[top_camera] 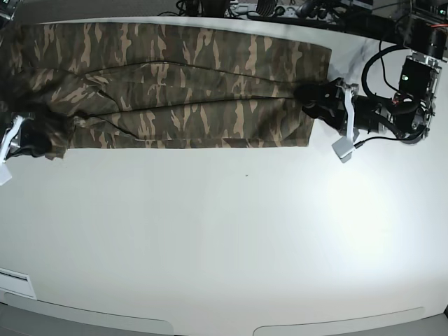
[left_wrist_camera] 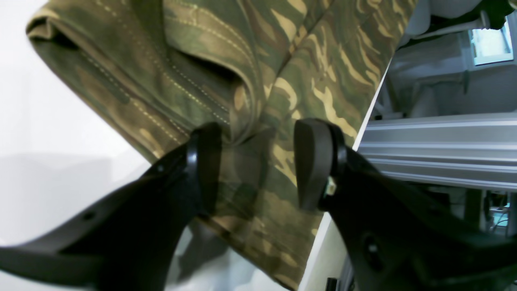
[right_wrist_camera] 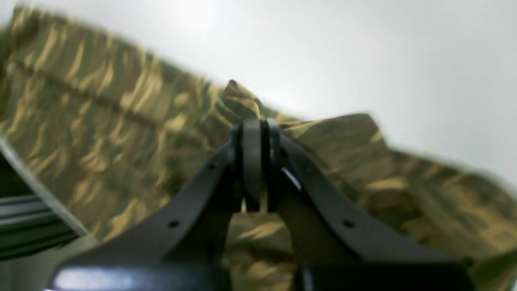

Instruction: Fold the T-shirt properly

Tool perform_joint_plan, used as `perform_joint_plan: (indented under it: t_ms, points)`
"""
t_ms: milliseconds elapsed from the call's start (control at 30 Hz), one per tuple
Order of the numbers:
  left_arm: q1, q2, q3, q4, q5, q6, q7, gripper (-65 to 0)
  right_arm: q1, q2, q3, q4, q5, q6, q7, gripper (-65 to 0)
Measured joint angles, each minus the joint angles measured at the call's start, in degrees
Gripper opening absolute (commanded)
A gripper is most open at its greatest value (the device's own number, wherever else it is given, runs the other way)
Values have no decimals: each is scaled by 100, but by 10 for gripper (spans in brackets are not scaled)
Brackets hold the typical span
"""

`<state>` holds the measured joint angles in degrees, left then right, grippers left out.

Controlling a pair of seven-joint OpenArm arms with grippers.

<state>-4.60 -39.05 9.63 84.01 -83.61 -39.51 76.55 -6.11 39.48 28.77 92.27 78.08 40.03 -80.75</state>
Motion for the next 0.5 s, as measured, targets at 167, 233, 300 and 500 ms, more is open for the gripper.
perform_joint_plan:
  t_ms: [167, 233, 300, 500]
  points:
    - [0, 0, 0, 0, 0, 0, 0, -338, -699, 2, 61, 17, 17, -11, 7, -650]
    - [0, 0, 0, 0, 2, 0, 2, -338, -964, 0, 61, 24, 24, -9, 13, -650]
    - [-2, 0, 0, 0, 0, 2, 0, -338, -1180, 2, 61, 26, -4, -85, -2, -650]
    - [-2, 0, 0, 0, 0, 2, 0, -338, -1561, 2, 63, 26, -601, -240, 15, -650]
